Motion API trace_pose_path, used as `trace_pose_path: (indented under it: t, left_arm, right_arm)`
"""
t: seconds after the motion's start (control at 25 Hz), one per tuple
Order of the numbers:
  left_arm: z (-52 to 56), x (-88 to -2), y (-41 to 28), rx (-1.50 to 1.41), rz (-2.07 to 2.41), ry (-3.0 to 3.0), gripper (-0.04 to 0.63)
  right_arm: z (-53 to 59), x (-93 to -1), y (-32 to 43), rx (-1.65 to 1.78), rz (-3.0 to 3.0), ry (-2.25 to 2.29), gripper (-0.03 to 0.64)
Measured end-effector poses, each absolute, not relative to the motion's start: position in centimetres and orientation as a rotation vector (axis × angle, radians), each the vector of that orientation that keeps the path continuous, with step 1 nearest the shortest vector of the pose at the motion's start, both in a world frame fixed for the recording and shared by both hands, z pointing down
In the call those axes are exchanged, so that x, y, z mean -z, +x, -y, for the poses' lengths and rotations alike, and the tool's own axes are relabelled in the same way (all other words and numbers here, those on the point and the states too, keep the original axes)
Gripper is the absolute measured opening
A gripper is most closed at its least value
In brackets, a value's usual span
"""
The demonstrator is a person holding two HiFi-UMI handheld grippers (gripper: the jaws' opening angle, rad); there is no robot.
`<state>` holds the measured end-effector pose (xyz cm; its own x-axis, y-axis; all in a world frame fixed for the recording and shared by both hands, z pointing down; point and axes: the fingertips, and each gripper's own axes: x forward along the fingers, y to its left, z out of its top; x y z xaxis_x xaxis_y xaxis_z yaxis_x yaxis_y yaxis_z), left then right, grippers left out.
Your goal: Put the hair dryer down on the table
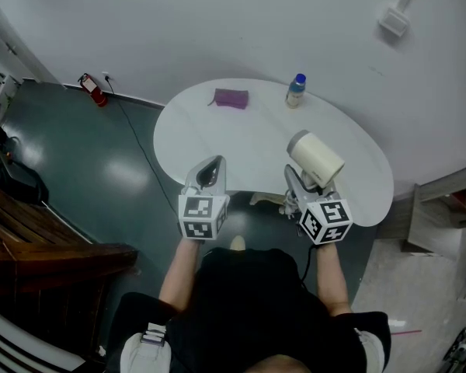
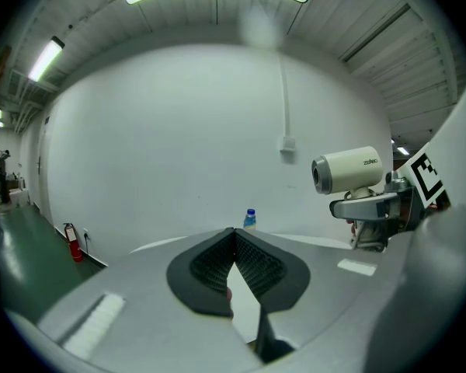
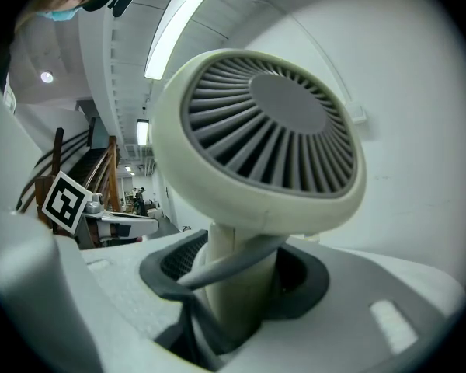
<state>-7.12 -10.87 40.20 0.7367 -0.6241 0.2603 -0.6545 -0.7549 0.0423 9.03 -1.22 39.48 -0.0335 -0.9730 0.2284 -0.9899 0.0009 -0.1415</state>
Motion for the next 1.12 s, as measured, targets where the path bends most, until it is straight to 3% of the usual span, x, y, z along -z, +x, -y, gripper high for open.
trace_pose_path:
  t: [0.6,1.12]
  left_arm:
    - [14.3,-43.1,-9.3,-0.387,1.111,2.711,0.005]
    - [19.5,-44.7,-4.5,-0.357,1.283,2.600,0.005]
  right_arm:
    - [6.6,-43.0,7.5,-0.501,2.190,2.012,0.212]
    - [14.2,-45.4,12.5,-0.534,2.305,1.802,0.212]
